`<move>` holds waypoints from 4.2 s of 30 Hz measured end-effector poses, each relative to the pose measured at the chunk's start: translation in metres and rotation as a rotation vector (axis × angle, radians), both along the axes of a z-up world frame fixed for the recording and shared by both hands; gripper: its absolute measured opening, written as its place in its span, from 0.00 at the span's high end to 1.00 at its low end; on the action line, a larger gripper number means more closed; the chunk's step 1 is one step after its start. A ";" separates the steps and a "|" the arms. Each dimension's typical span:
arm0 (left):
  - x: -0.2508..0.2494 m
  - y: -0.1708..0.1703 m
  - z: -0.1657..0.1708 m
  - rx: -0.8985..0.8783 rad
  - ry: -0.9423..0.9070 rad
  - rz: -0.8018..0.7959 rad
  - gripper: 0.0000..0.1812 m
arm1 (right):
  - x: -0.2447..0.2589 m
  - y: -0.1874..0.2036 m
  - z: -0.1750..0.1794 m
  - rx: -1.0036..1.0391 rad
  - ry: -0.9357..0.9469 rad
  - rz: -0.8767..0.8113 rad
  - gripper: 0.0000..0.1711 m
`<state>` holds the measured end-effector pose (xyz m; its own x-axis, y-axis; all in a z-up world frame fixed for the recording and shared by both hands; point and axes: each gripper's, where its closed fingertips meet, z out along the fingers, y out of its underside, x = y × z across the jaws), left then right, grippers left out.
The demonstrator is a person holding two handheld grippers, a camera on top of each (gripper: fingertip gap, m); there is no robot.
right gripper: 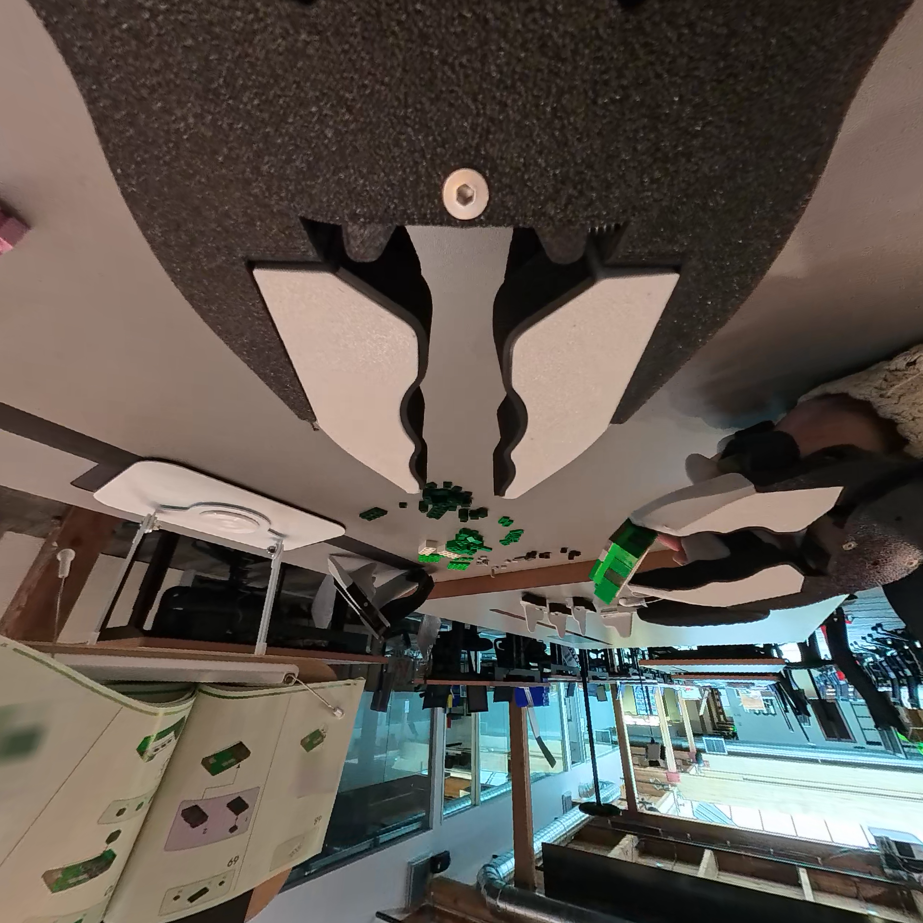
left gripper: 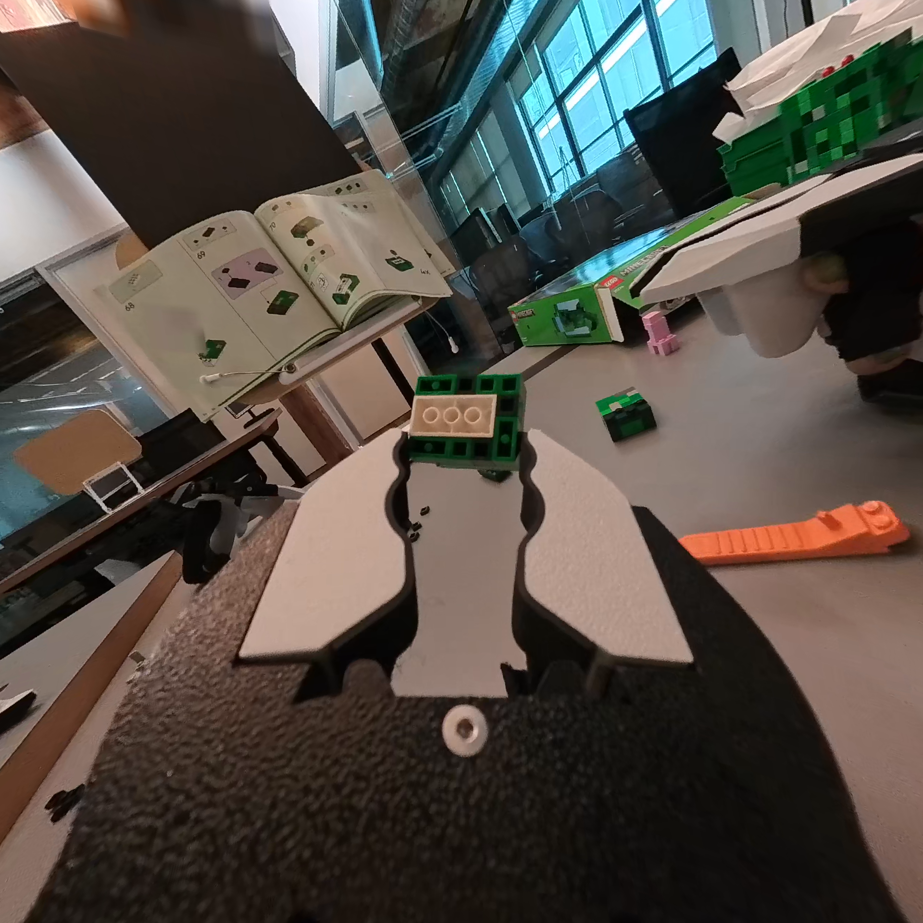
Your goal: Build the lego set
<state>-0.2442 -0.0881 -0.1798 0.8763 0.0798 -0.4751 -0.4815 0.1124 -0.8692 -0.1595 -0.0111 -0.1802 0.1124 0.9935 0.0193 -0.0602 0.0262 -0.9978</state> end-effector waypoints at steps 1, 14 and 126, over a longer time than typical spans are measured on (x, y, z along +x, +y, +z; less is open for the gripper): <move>0.000 0.000 0.000 0.000 0.002 0.001 0.77 | 0.000 0.000 0.000 0.000 0.000 0.001 0.86; -0.001 0.000 0.000 0.002 -0.014 0.003 0.77 | 0.000 0.000 -0.001 -0.002 -0.003 0.004 0.86; 0.064 -0.020 0.011 0.074 -0.017 -0.441 0.87 | -0.020 -0.110 0.010 0.592 -0.140 0.908 0.89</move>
